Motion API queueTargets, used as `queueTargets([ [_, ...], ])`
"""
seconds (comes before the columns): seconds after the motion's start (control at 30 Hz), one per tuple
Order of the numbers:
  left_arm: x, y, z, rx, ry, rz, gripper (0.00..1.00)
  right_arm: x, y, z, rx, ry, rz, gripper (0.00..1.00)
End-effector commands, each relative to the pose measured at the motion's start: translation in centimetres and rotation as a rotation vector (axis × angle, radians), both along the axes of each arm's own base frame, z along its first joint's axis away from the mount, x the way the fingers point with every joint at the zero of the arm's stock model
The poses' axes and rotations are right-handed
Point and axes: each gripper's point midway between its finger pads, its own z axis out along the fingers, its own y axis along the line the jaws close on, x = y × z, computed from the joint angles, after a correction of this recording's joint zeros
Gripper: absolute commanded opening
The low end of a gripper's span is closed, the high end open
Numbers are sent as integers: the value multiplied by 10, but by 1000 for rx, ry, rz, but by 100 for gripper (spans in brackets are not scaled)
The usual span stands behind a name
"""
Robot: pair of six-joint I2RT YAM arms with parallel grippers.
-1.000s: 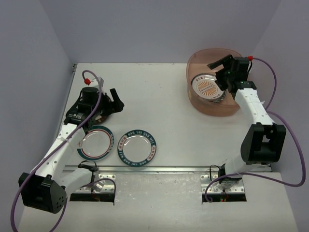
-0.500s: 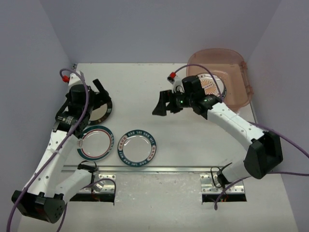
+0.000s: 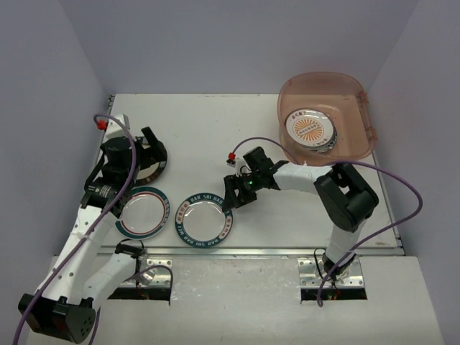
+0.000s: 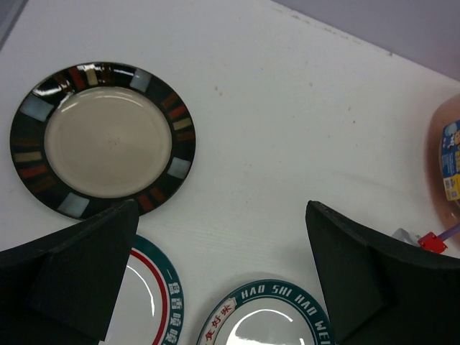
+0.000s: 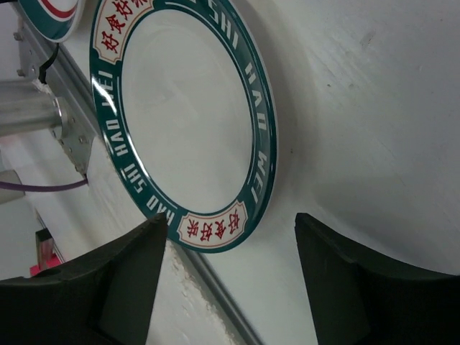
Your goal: Place the plates into the plastic bin on the countertop
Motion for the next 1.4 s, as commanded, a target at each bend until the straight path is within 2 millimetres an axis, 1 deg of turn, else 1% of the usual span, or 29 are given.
queueTargets([
  [0.0,9,-15,-2,-6,-7,-93,100,13,15,-5,57,-29,5,66],
  [0.07,9,-16,-2,-4,-10,-102,100,10,18,-16,66,5,5,48],
  [0.17,8,-19,-1,-5,-17,-119,100,9,20,-26,75,39,-5,39],
  [0.27,8,-22,-1,-9,-22,-138,100,11,23,-30,88,50,-29,25],
  [0.33,7,-23,-2,-10,-21,-144,100,13,23,-32,80,50,-43,17],
  [0.4,7,-24,-1,-12,-25,-152,100,16,22,-31,80,49,-55,2],
  [0.43,6,-24,-1,-10,-25,-152,100,17,22,-29,85,50,-61,0],
  [0.53,5,-23,1,-6,-34,-148,100,25,18,-4,129,27,-105,0],
  [0.63,2,-21,4,-4,-46,-139,100,42,0,28,164,-32,-192,0],
  [0.7,2,-20,5,-4,-52,-137,100,60,-19,65,230,-87,-257,0],
  [0.77,2,-21,4,-5,-49,-141,100,84,-44,100,285,-130,-339,0],
  [0.83,3,-22,4,-8,-51,-143,100,107,-70,128,302,-174,-430,0],
  [0.9,3,-22,4,-8,-50,-144,100,123,-93,157,324,-220,-531,0],
  [0.97,3,-22,4,-7,-51,-143,100,145,-129,178,333,-253,-695,0],
  [1.0,2,-22,5,-7,-53,-143,100,155,-149,186,333,-267,-805,0],
  [1.07,2,-22,5,-9,-54,-144,100,171,-191,202,322,-324,-1038,0],
  [1.1,2,-22,5,-10,-54,-147,100,171,-201,206,348,-310,-1093,0],
  [1.13,2,-23,5,-11,-54,-148,100,182,-228,205,342,-331,-1264,0],
  [1.17,3,-23,4,-12,-54,-151,100,188,-256,209,330,-357,-1454,0],
  [1.27,3,-27,3,-18,-50,-169,100,196,-286,213,327,-387,-1647,0],
  [1.33,3,-29,2,-21,-46,-180,100,204,-310,202,312,-356,-1824,0],
  [1.37,3,-29,2,-22,-48,-182,100,204,-317,201,317,-349,-1877,0],
])
